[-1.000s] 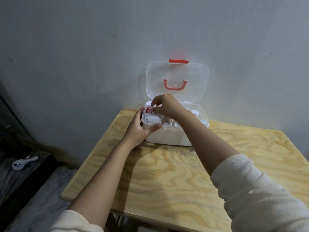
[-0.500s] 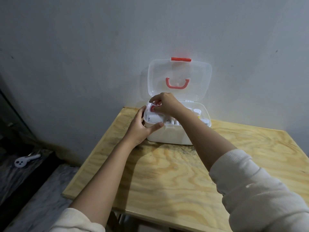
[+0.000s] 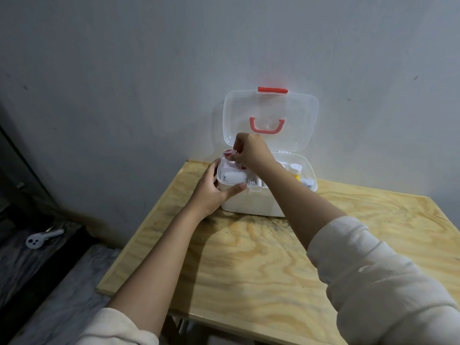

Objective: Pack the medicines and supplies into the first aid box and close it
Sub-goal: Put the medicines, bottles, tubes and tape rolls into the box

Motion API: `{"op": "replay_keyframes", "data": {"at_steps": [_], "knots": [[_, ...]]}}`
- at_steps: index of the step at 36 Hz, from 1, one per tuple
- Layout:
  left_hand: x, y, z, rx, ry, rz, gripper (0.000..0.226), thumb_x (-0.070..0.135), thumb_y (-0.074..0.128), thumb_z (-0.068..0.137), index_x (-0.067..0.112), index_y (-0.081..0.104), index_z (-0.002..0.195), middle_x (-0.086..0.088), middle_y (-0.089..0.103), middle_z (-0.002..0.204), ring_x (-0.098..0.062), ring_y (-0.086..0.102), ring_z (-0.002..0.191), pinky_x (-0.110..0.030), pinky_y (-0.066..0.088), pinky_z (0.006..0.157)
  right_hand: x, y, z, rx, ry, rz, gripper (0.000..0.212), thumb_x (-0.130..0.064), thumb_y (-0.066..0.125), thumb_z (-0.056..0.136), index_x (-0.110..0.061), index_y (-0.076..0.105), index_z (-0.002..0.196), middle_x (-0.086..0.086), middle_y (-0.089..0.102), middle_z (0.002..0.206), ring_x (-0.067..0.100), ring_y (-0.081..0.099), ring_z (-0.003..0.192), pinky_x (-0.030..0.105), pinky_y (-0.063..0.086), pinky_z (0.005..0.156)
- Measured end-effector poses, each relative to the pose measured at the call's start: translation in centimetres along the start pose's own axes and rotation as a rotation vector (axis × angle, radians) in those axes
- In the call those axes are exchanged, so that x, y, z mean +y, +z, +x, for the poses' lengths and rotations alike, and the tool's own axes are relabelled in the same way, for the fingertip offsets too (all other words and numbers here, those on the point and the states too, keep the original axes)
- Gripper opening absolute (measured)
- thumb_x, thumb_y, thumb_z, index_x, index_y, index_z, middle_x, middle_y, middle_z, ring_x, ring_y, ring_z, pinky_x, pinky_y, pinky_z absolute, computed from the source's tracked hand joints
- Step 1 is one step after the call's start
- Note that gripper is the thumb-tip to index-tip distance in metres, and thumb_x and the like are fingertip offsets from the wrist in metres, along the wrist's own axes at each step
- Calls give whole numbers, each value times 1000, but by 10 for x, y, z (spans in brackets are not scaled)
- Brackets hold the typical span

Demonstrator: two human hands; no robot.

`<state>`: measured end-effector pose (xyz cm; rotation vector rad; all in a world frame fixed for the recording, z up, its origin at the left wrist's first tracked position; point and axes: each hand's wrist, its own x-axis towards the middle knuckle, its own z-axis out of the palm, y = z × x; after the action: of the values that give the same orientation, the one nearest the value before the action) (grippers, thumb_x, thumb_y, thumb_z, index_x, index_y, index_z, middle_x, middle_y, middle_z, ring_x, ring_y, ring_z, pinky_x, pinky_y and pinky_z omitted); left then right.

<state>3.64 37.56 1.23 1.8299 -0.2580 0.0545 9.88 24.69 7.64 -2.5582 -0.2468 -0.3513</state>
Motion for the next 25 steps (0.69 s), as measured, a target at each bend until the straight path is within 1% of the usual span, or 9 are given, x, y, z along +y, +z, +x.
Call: {"op": "replay_keyframes", "data": {"at_steps": [3,8,14,15,18,19,20,23,25], "knots": [[0,0,1,-25,-5,-4,120,75,76,48,25,30,148,3,43,148,-17,43,135,-46,42,109,0,-1,-4,-13,10,8,28,-19,74,77,-3,61,96,16,68,95,28,62,81,37,56,77],[2,0,4,-58,-25,-22,115,60,80,59,22,23,151,1,36,153,-18,36,140,-45,36,113,-2,0,-5,-21,32,-36,35,-21,72,78,-3,60,105,19,68,103,33,64,90,43,56,83],[2,-1,5,-88,-38,-50,122,66,79,55,24,18,153,3,30,157,-16,31,143,-42,30,117,-2,-3,-7,-14,29,-57,42,-23,70,80,-3,57,114,19,64,111,34,61,97,38,51,82],[3,-2,5,-101,-40,-59,117,68,77,55,27,23,150,4,34,154,-16,34,141,-43,31,116,-2,-5,-8,-3,23,-52,43,-25,70,80,-4,57,116,19,64,113,33,62,98,38,52,84],[5,-5,6,-131,-43,-83,64,53,74,69,46,44,125,14,53,132,-9,50,125,-41,41,109,-2,-23,-11,80,-13,-8,41,-22,65,85,-3,57,120,15,64,119,27,64,101,34,50,95],[6,-7,7,-132,-48,-83,59,53,73,71,48,46,123,15,56,129,-11,53,123,-43,44,107,-2,-33,-13,130,-23,23,37,-21,64,87,-2,58,119,14,65,118,26,64,102,31,49,96],[4,-9,9,-122,-59,-85,64,59,74,70,45,48,127,12,57,131,-15,54,124,-46,45,106,-1,-43,-14,188,-25,58,34,-20,63,87,-2,60,116,14,67,115,25,65,101,29,48,95],[2,-16,16,-109,-69,-95,93,77,69,61,36,42,140,7,51,142,-21,49,131,-50,42,107,7,-70,-16,328,-14,134,26,-17,62,86,-1,65,106,15,70,104,24,67,94,34,54,90],[5,-15,17,-122,-74,-92,87,70,70,64,35,43,139,9,53,140,-18,50,129,-47,44,106,16,-80,-16,347,3,129,25,-14,63,84,-1,65,105,15,70,102,24,67,93,34,54,90]]}}
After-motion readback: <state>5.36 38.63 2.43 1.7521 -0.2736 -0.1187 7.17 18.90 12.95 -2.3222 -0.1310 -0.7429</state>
